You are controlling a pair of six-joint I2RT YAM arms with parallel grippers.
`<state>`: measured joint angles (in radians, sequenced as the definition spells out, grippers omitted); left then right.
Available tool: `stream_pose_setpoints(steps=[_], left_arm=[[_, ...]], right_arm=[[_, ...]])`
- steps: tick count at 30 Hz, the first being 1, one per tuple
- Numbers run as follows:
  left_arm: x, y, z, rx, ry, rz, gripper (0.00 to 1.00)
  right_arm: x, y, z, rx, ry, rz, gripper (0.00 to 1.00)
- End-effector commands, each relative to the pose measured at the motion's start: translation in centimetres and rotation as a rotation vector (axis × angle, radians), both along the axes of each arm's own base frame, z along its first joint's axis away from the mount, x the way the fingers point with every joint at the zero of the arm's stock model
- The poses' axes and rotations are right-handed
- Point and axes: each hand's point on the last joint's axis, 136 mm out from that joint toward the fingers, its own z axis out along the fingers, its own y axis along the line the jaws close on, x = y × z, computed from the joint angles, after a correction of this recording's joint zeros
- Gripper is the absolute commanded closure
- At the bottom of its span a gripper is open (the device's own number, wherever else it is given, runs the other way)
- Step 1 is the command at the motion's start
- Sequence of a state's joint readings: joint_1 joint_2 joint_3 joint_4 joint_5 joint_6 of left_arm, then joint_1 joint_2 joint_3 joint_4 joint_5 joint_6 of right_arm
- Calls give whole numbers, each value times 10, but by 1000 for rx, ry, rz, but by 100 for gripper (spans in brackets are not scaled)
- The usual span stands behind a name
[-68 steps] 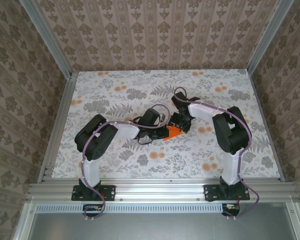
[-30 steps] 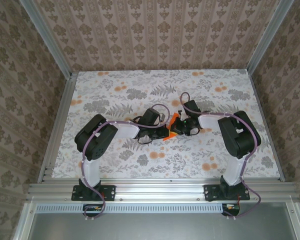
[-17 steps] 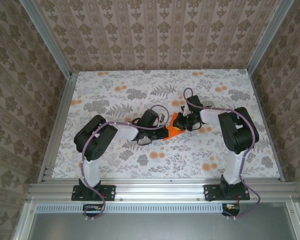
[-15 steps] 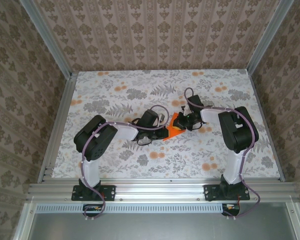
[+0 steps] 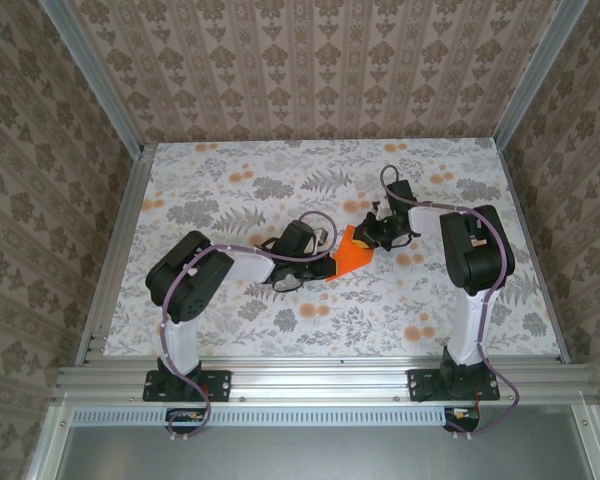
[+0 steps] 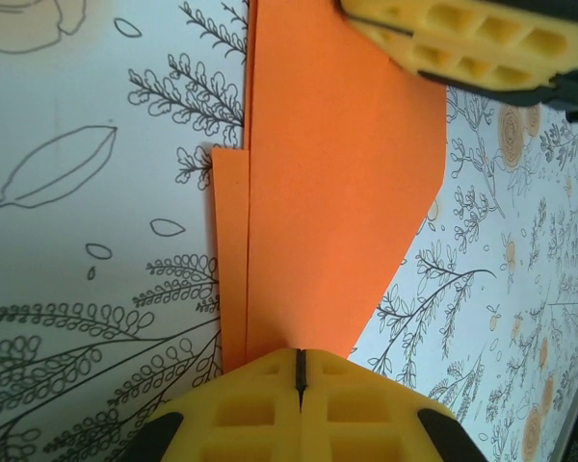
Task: Fold a paper plane with a square sheet of paper (pick it up from the middle)
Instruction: Fourth fold the wing at the center of the table.
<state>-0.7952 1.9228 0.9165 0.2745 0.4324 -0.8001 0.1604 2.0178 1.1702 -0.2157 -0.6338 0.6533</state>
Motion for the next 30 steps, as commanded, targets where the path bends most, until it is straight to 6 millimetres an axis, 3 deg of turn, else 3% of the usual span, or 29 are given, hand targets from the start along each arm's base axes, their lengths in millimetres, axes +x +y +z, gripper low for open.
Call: stream_pose_setpoints(steps=[1,9,12,15,18,20,25,30], left_arm=[[-60,72,-77,315,263,7,100],[-61,72,-77,316,265,5,100],[-60,71,-76,316,263,5,100],[-58,69,-74,315,260,8,100],[-57,67,-74,310,259,7,100],[-56,66,-74,305,255,5,100],[-54,64,-73,302,252,6,100],[-54,63,-72,297,251,0,100]], right_arm=[[27,-43,-17,-149,-35,-96,92],[51,-64,-9,-147,-70,-135,92],[60,-62,14,-129,-115,-121,91],[58,-53,51,-80,-194,-101,89],[37,-45,72,-71,-231,-84,88],[19,-35,73,-57,-220,-67,88],[-26,3,52,-37,-163,1,88],[-49,37,28,-28,-105,78,89]])
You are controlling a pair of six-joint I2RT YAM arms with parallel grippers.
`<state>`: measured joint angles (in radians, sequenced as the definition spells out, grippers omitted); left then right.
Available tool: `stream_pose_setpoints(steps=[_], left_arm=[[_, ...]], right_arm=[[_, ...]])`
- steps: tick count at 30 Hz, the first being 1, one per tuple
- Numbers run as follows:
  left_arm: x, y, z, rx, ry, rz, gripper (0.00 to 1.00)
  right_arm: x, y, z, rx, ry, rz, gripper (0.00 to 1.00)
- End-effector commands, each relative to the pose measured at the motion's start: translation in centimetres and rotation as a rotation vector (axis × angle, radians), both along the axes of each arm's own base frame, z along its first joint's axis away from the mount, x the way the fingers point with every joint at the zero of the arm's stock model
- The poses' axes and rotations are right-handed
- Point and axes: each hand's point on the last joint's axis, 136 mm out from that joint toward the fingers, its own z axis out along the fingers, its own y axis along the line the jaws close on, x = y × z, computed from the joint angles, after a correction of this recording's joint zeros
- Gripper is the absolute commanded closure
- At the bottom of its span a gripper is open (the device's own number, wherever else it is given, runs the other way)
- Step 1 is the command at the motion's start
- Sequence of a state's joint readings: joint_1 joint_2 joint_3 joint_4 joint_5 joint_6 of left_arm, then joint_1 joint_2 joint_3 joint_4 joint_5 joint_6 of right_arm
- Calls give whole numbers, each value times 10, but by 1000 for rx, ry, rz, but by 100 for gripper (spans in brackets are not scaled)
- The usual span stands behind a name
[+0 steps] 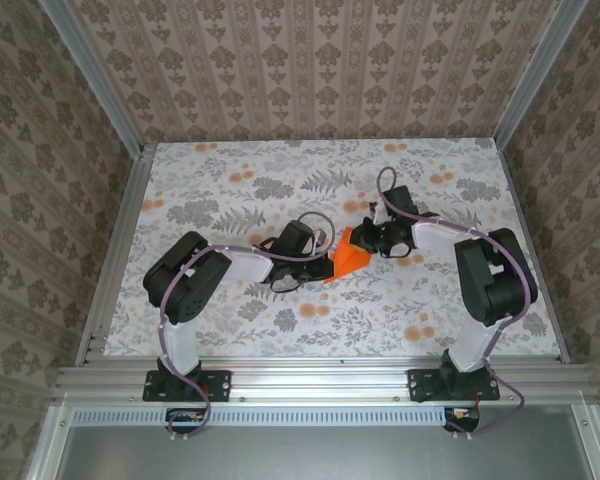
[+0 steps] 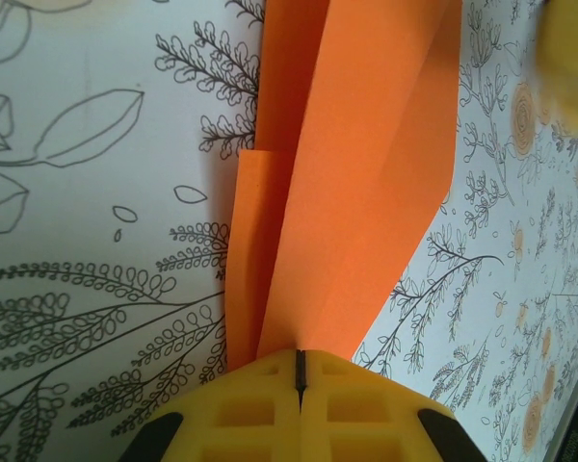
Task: Fold a paper plane with a square sheet of paper (pick it up from the middle)
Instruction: Fourth fold the wing at the center of the table.
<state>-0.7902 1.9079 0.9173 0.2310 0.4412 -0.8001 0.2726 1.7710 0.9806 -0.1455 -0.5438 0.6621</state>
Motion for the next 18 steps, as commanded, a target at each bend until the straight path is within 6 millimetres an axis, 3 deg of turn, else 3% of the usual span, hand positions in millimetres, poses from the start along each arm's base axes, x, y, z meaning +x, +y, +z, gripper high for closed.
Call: stream_pose_setpoints(steps=[1,4,8,13,18], left_arm=[[-50,58,-72,282,228,2,100],[-49,59,-72,284,227,4,100],[-50,59,-71,283,227,3,100],[-52,61,-71,286,226,-3,100],[-55,63,-70,286,231,-11,100]], right_arm=[[-10,18,-15,17,42,30,90],[-15,25,-26,21,70,41,92],[-16,19,-41,0,98,32,93],[-3,-11,-60,-33,130,-32,95],[19,-43,-64,-77,130,-112,95]])
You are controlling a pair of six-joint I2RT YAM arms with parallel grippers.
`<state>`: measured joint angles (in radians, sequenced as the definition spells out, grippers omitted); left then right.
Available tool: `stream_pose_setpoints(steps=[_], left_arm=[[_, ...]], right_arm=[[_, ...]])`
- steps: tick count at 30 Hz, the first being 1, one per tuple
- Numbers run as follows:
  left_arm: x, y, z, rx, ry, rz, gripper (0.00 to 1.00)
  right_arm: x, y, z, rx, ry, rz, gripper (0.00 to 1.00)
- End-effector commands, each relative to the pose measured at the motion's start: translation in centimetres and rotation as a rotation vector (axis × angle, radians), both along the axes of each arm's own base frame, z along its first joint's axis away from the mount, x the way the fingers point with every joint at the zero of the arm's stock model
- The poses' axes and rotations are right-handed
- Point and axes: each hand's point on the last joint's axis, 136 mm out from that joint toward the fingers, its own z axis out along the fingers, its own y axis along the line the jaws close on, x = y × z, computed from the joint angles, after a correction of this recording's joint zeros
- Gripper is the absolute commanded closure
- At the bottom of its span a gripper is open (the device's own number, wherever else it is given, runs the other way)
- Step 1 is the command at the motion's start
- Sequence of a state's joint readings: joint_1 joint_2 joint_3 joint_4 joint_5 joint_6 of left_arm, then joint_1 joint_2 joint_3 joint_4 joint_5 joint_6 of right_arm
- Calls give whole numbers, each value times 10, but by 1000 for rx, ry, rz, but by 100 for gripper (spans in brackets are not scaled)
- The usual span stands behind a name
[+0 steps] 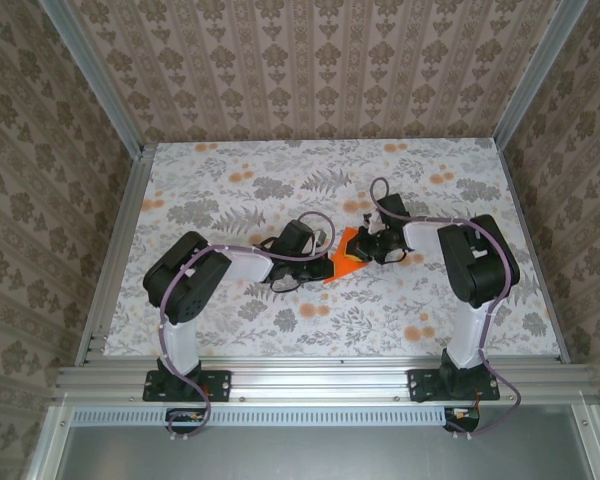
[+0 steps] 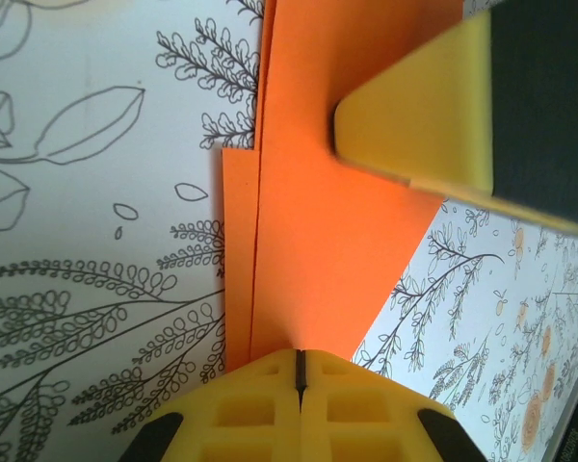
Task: Fold a paper plane with a square sheet of paper (pick it up from the middle)
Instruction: Fourth fold the wing at the center of the table.
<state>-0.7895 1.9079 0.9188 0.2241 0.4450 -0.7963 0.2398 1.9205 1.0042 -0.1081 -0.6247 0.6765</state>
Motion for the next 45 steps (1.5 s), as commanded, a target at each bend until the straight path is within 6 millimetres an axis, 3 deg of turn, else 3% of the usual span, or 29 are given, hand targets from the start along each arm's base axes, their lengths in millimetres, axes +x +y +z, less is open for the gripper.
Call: stream_pose_setpoints(steps=[1,8,15,19,23,29,33,38,45], left_arm=[[-55,63,-70,287,228,-7,100],[-54,62,-67,281,226,-11,100],[-52,60,-65,276,221,-11,100],[-48,56,-60,264,210,-8,100],[-43,51,-53,253,196,-9,100],[-36,44,-48,242,184,-10,100],[-34,41,-44,232,178,-14,100],[-35,42,-45,237,175,-18,100],[-33,39,-40,225,166,-23,100]], right_arm=[[22,-48,-26,-139,22,-121,95],[53,-83,-27,-119,16,-255,94],[76,-103,6,-155,-64,-280,94],[73,-91,37,-111,-146,-225,92],[44,-63,55,-66,-185,-159,91],[-3,-17,36,11,-119,-93,90],[-15,4,16,26,-63,-51,90],[-12,11,6,50,-46,-46,90],[-13,1,-9,-33,0,-68,90]])
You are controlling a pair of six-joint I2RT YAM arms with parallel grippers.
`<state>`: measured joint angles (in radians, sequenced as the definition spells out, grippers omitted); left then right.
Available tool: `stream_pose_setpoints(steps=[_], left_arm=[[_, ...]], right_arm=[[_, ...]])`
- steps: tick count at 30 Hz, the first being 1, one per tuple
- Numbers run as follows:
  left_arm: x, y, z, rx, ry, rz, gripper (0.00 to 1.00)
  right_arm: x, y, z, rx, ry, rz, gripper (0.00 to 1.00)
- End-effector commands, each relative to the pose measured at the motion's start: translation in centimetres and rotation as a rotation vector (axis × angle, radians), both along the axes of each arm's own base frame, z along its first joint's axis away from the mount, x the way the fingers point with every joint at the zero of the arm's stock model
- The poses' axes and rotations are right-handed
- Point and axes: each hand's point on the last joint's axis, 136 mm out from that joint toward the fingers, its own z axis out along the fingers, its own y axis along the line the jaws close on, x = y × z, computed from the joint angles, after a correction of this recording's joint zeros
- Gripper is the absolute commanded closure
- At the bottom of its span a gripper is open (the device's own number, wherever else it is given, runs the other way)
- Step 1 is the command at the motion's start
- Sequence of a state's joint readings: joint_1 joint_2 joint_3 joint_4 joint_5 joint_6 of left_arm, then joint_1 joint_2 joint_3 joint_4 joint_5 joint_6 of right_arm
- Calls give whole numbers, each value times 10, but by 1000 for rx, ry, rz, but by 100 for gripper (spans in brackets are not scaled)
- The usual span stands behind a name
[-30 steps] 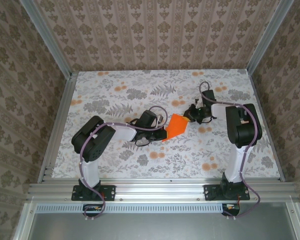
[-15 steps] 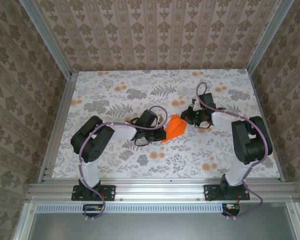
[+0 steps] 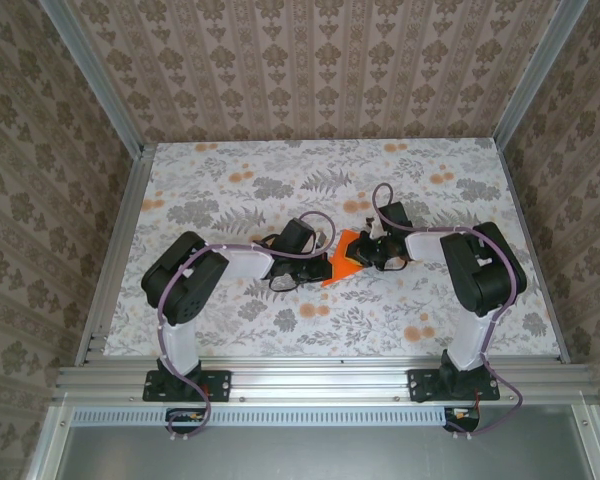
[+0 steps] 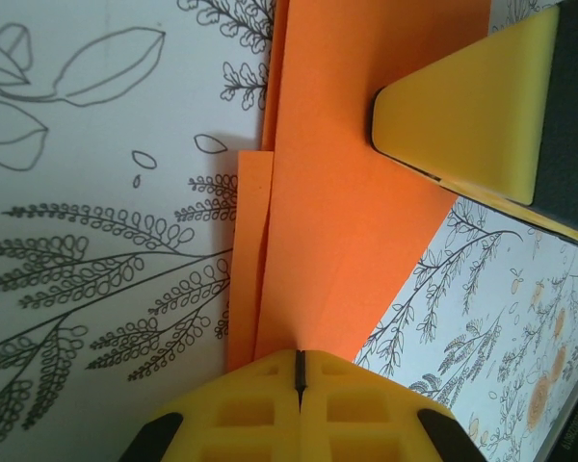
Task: Fold a paper plane with a square sheet of paper (pick it up from the middle)
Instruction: Fourth fold the wing at the center of the table.
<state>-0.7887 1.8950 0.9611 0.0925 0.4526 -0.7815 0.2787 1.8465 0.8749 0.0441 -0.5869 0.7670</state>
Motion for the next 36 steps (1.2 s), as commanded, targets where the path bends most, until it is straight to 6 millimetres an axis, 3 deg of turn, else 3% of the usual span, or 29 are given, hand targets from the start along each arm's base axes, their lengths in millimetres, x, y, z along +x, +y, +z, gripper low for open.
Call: stream_pose_setpoints(steps=[1,4,9,12,19,36], left_arm=[[-26,33,-38,166,113,-12,100],[-19,22,-20,114,87,-22,100],[-5,-5,20,-42,46,-50,88],[1,-16,29,-86,32,-66,85],[1,-16,12,-39,71,-83,86],[-13,33,-27,140,133,-5,92]], right_arm=[[-1,-10,-16,-77,61,-31,90],[-9,-23,-29,-165,120,-41,90],[-21,-33,-46,-245,211,-38,90],[-25,-34,-54,-259,249,-42,91],[-33,-39,-70,-305,325,-50,91],[-46,-59,-82,-434,400,-55,92]])
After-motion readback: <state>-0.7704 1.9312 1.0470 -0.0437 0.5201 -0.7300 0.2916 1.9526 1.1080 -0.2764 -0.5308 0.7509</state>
